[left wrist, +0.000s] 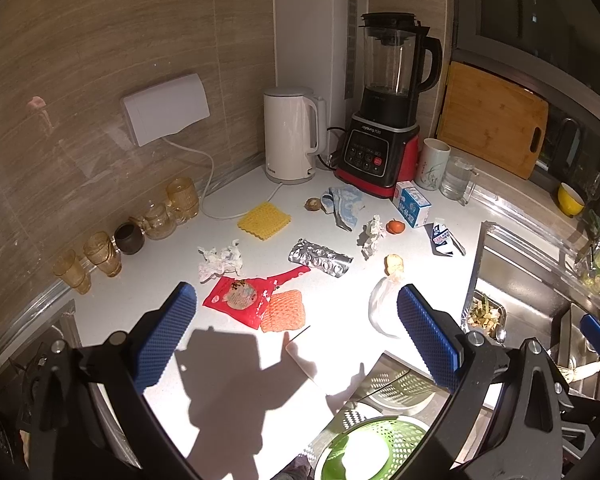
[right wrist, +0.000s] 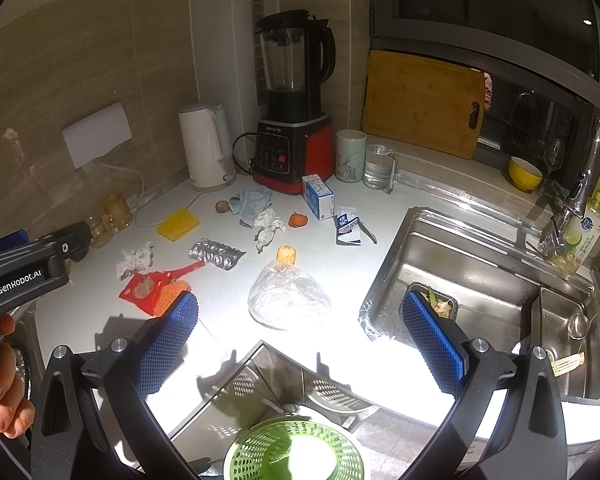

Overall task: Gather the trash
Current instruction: 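Grasp the white paper towel with the right tool while the left tool grasps crumpled tissue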

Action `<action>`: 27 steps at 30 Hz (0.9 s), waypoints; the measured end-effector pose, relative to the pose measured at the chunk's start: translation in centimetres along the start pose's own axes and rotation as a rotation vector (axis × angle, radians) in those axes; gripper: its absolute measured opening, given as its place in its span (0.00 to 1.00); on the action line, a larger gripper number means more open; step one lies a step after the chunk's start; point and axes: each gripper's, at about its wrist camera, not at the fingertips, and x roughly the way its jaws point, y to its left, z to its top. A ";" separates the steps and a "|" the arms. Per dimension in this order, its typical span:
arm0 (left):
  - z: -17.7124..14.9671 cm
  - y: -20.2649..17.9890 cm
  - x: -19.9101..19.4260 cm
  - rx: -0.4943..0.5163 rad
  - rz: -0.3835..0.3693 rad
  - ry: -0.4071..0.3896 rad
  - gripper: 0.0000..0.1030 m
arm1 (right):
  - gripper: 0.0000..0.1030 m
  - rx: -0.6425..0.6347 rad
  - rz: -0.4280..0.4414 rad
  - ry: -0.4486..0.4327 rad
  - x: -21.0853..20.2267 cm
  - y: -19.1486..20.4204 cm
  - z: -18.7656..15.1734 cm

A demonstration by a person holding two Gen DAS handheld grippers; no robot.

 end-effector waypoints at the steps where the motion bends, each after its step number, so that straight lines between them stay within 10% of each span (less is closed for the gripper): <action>1: 0.0 0.0 0.0 0.000 0.001 -0.001 0.94 | 0.98 0.000 0.001 0.001 0.0 0.0 0.0; 14: -0.3 5.4 4.8 0.043 -0.039 -0.082 0.94 | 0.98 -0.125 0.201 0.062 6.3 4.2 -3.4; 27: -4.7 12.1 14.6 0.165 -0.136 0.051 0.94 | 0.93 -0.377 0.321 0.247 18.9 12.7 -9.1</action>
